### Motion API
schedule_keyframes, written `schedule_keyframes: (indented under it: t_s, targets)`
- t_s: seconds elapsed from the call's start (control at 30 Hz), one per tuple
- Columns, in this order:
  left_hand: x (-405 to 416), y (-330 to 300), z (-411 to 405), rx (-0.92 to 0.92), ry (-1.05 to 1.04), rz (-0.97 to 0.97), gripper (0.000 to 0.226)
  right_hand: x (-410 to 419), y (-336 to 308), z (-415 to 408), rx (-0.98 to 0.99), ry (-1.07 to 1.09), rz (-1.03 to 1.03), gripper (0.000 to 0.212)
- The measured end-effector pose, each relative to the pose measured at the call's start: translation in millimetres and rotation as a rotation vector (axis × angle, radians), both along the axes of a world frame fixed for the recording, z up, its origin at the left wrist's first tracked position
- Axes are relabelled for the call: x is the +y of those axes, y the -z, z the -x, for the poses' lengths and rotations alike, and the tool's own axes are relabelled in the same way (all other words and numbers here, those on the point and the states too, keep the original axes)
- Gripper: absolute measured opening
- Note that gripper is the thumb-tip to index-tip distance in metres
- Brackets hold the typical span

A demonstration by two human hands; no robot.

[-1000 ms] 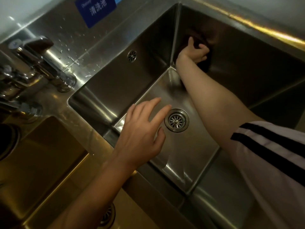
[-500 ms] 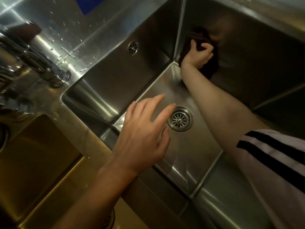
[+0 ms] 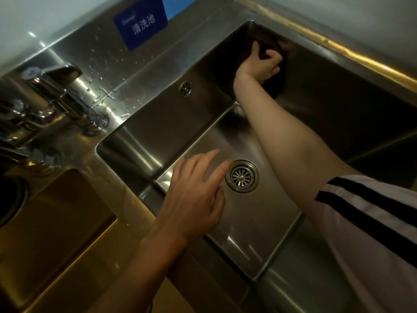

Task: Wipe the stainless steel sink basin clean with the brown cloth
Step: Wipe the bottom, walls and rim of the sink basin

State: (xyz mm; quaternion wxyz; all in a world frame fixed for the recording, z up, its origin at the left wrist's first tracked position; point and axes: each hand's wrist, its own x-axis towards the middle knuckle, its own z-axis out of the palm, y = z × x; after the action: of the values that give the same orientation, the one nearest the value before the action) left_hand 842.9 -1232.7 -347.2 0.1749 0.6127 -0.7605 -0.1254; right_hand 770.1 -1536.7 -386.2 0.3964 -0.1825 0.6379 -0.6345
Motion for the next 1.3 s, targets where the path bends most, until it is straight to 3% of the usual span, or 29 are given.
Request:
schedule_keyframes:
  t_s: [0.23, 0.37, 0.47, 0.9, 1.17, 1.3]
  targets:
    - [-2, 6, -2, -0.033, -0.085, -0.063, 0.052, 10, 84, 21, 0.064, -0.080, -0.253, 0.031]
    - [-2, 8, -3, -0.046, -0.078, -0.067, 0.053, 17, 110, 31, 0.121, -0.037, -0.283, 0.030]
    - [-1, 9, -4, -0.056, -0.084, -0.077, 0.053, 14, 107, 26, 0.198, 0.003, -0.246, 0.029]
    - [-2, 0, 2, -0.089, -0.114, -0.148, 0.049, -7, -5, -4, 0.034, -0.028, 0.100, 0.023]
    - [-1, 5, -1, -0.061, -0.117, -0.089, 0.051, -13, 24, -7, 0.108, -0.069, 0.079, 0.026]
    - [-2, 4, 0, -0.087, -0.137, -0.070, 0.046, -11, 58, -10, 0.254, -0.135, 0.010, 0.024]
